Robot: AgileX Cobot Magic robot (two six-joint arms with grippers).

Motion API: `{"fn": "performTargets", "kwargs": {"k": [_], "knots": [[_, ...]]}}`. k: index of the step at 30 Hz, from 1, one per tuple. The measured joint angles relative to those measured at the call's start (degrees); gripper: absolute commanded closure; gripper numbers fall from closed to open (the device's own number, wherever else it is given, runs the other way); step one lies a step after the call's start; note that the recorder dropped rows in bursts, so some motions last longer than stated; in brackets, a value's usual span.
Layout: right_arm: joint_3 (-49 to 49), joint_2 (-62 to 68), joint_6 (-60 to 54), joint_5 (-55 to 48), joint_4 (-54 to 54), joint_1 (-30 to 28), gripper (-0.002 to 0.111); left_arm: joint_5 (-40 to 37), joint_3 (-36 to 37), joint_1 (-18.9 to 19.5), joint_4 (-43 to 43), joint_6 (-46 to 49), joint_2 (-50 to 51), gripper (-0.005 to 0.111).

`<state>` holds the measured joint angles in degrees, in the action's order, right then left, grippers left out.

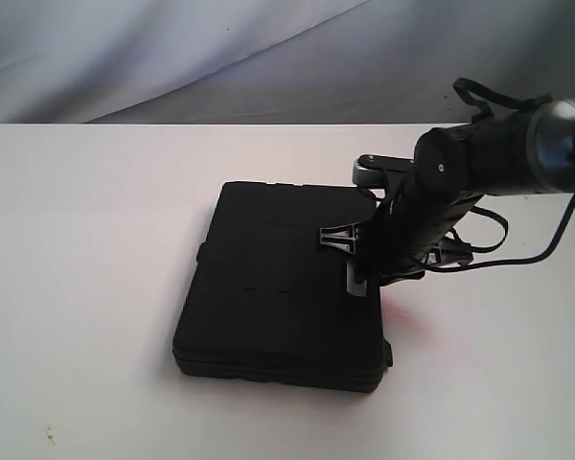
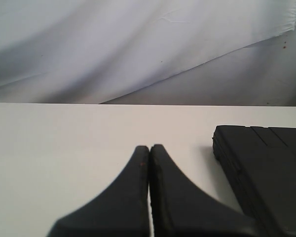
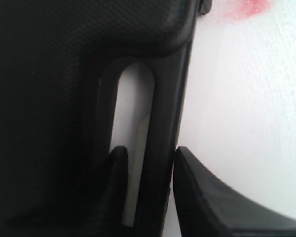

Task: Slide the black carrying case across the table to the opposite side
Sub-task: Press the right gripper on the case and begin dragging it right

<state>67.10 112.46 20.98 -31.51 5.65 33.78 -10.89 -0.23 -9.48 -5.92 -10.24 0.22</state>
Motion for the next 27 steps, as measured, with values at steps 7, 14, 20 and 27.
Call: {"fn": "performTargets", "kwargs": {"k": [7,14,20,27], "knots": [[0.0,0.0,1.3,0.2,0.0,0.1,0.081,0.0,0.0,0.0,0.0,0.0,0.0,0.107],[0.0,0.0,1.4,0.2,-0.1,0.1,0.081,0.0,0.0,0.0,0.0,0.0,0.0,0.107],[0.0,0.0,1.4,0.2,-0.2,0.1,0.081,0.0,0.0,0.0,0.0,0.0,0.0,0.107],[0.0,2.0,1.4,-1.0,-0.5,0.2,0.081,0.0,0.0,0.0,0.0,0.0,0.0,0.107]]}}
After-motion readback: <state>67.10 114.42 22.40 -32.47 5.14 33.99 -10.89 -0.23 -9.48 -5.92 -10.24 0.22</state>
